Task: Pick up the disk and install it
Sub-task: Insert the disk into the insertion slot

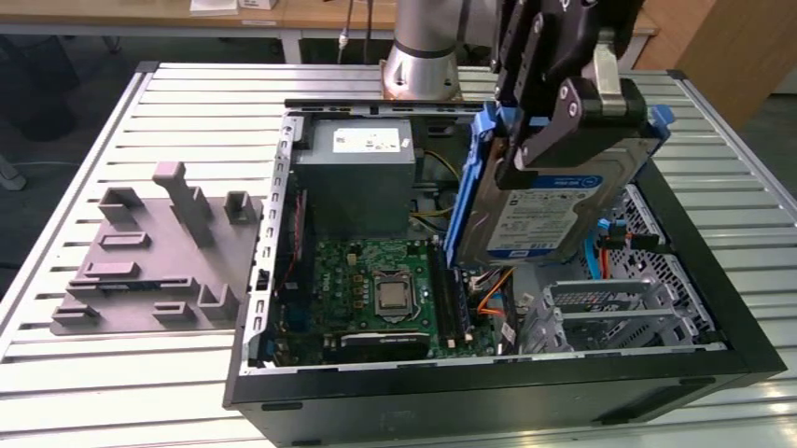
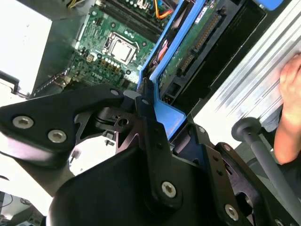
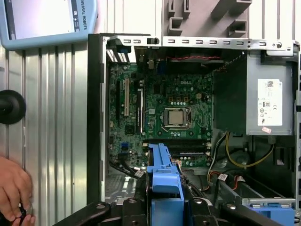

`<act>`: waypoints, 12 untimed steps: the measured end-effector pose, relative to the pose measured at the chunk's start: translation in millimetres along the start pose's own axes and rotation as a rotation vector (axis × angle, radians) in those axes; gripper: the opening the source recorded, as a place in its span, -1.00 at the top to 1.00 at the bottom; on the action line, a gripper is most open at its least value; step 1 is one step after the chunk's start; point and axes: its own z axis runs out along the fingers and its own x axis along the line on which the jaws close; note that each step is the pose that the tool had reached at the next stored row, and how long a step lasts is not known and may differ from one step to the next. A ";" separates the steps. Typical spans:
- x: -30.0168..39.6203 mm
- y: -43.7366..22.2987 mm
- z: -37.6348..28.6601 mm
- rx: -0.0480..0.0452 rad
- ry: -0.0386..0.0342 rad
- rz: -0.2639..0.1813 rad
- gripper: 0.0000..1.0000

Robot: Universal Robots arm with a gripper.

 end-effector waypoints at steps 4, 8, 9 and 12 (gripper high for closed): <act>9.4 -0.3 0.9 0.0002 0.0004 0.000 0.27; 10.9 -6.4 2.1 0.0002 0.0019 0.000 0.27; 11.0 -9.0 2.4 0.0002 0.0021 0.000 0.27; 12.5 -14.1 3.7 0.0002 0.0019 0.000 0.27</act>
